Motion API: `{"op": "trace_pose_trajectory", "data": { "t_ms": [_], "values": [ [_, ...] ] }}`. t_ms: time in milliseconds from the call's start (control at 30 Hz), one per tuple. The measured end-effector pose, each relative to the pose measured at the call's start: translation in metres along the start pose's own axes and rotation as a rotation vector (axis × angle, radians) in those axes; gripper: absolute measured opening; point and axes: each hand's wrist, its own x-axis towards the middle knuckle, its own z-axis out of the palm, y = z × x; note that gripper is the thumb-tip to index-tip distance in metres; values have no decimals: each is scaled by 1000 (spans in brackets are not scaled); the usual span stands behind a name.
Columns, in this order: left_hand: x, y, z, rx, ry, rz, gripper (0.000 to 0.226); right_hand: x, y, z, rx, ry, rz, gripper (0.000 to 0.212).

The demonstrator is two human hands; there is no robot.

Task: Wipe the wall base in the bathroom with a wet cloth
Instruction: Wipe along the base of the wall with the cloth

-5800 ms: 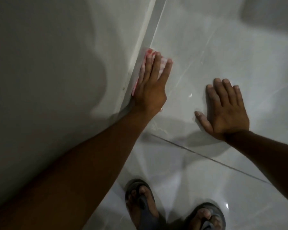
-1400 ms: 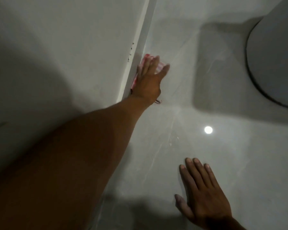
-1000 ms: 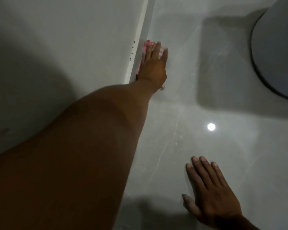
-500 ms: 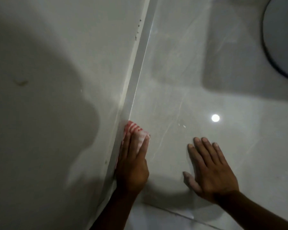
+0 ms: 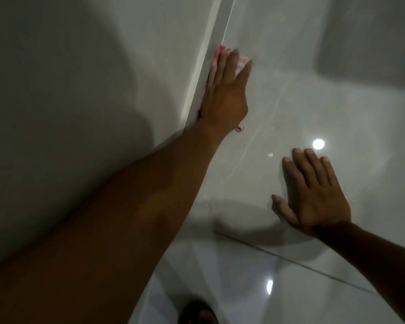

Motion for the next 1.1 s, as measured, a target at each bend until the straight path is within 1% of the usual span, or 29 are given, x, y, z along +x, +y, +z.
{"op": "trace_pose_trajectory", "data": {
  "t_ms": [100, 167, 267, 333, 400, 433, 500, 567, 633, 767, 833, 933, 1000, 1100],
  "values": [
    [-49, -3, -2, -40, 7, 20, 67, 1, -1, -1, 6, 32, -7, 86],
    [-108, -6, 1, -58, 41, 37, 69, 2, -2, -2, 5, 46, -10, 86],
    [-207, -4, 13, -75, 65, 3, 70, 0, -2, -3, 9, 38, -1, 86],
    [-263, -7, 19, -56, 15, -33, 66, 1, -2, -3, 19, 30, 5, 86],
    [-290, -10, 22, -26, -43, -32, 63, 1, -3, -3, 24, 27, 4, 86],
    [-291, -12, 22, -20, -46, -14, 63, 1, -3, -4, 22, 27, 5, 85],
    [-271, -13, 21, -15, 3, 29, 62, 0, -3, -4, 13, 27, 4, 85],
    [-232, -13, 16, -8, 58, 83, 66, 0, -4, -4, 3, 32, 5, 85],
    [-178, -11, 10, 7, 61, 128, 69, 1, -3, -6, -1, 32, 5, 85],
    [-57, -5, 4, 81, 49, 84, 70, 0, -4, -6, -9, 11, 11, 85],
    [-20, -4, 4, 72, 21, 55, 70, 1, -3, -6, -8, 10, 11, 86],
    [-23, -5, 6, 7, 26, 26, 68, 0, -3, -5, -8, 16, 12, 85],
    [-60, -5, 5, -28, 35, 29, 67, 0, -3, -5, -6, 16, 7, 85],
    [-139, -5, 4, -77, 54, 50, 67, 0, -4, -8, -16, -13, 6, 85]
  ]
}}
